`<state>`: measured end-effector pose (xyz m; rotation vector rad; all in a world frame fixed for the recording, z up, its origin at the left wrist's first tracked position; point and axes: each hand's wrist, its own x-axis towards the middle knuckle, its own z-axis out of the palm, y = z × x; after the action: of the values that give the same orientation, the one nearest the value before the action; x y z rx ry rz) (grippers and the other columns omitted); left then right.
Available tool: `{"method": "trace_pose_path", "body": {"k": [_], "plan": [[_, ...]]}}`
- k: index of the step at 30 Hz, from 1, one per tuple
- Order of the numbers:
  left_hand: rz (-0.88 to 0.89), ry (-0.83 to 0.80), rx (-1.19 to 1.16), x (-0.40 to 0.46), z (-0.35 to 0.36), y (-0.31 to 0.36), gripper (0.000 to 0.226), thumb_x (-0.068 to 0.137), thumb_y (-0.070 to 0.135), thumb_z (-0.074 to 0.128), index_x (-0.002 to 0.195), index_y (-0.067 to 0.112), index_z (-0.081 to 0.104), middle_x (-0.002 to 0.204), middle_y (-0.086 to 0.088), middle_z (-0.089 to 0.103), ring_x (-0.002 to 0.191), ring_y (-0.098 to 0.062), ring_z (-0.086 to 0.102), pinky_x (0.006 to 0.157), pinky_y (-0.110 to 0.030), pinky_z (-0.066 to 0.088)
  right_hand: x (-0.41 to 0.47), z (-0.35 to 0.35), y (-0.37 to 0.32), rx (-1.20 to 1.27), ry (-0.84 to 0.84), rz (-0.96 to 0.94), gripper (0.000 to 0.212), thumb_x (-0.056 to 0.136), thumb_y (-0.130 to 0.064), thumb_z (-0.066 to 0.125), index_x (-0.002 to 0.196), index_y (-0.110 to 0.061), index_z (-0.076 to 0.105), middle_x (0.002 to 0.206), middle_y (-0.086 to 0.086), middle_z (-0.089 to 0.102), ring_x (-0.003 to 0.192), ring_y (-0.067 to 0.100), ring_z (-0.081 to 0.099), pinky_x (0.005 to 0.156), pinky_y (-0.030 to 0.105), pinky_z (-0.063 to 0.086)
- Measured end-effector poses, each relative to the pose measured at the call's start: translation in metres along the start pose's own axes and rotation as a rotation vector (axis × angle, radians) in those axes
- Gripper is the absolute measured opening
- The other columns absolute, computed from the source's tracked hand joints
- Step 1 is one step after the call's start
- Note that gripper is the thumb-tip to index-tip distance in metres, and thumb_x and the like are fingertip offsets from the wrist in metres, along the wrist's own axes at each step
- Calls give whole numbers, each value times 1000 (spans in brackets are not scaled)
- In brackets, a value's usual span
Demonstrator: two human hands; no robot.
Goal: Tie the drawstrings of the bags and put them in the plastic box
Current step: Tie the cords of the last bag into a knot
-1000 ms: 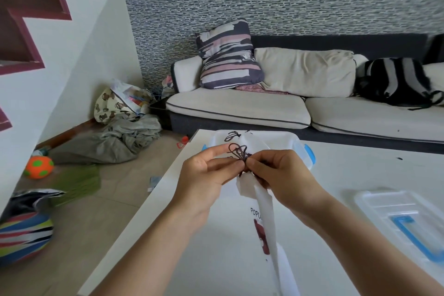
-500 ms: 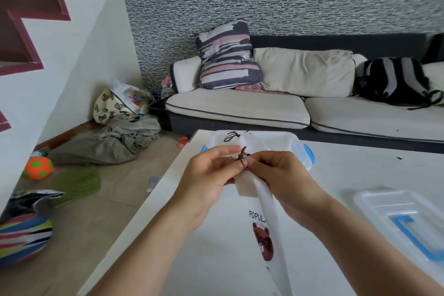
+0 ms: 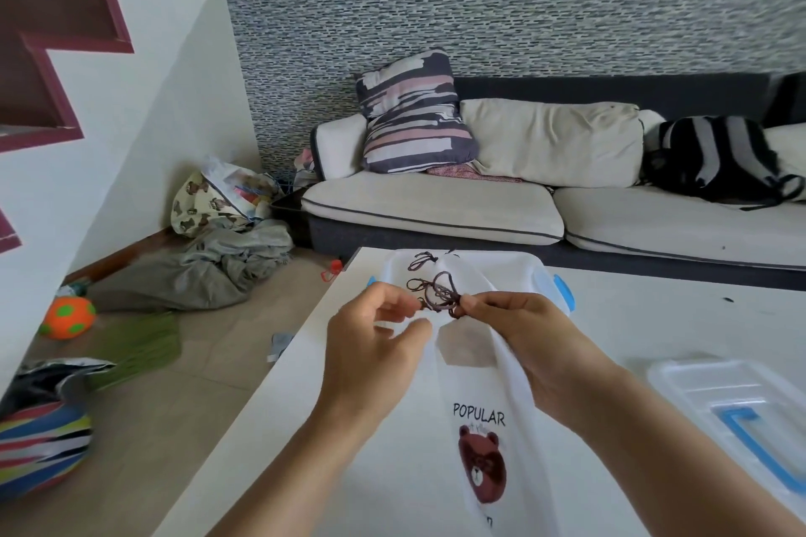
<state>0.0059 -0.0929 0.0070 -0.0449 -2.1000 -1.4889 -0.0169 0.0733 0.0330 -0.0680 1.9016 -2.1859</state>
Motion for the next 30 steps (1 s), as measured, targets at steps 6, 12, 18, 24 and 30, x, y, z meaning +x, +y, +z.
{"method": "trace_pose_path", "body": {"k": [6,12,18,24,30], "plan": [[684,115,239,-8,6,12,6,83,7,76,78,10,76,81,5,71,77,-10,67,71,-22,52,-2,3,2,-15,-16,-23,24,98,-13,62,91,7,74,96,29,72,82,28,65,85,40,56],[602,46,207,-2,8,2,13,87,6,73,99,9,80,95,6,77,89,-3,70,79,-18,54,-1,0,2,-59,-42,-67,27,98,-15,61,95,9,73,91,22,71,80,26,65,77,32,57],[355,-54,70,-1,8,2,16,89,12,74,104,15,79,96,14,76,88,0,72,79,-15,54,-2,1,3,-157,-59,-133,28,99,-18,60,91,5,74,100,38,65,83,29,56,82,43,43],[-108,-328,-302,7,2,3,24,89,1,70,99,21,78,100,4,78,97,-10,73,87,-18,52,-3,-2,4,-287,-89,-216,27,99,-16,60,83,0,74,81,25,68,74,26,54,74,41,41],[-283,-288,-413,4,2,1,11,88,3,70,96,4,78,92,-10,78,83,-16,75,76,-18,56,-5,-2,1,-464,-75,-322,23,98,-16,61,81,-12,77,82,13,74,71,16,62,70,35,50]]}}
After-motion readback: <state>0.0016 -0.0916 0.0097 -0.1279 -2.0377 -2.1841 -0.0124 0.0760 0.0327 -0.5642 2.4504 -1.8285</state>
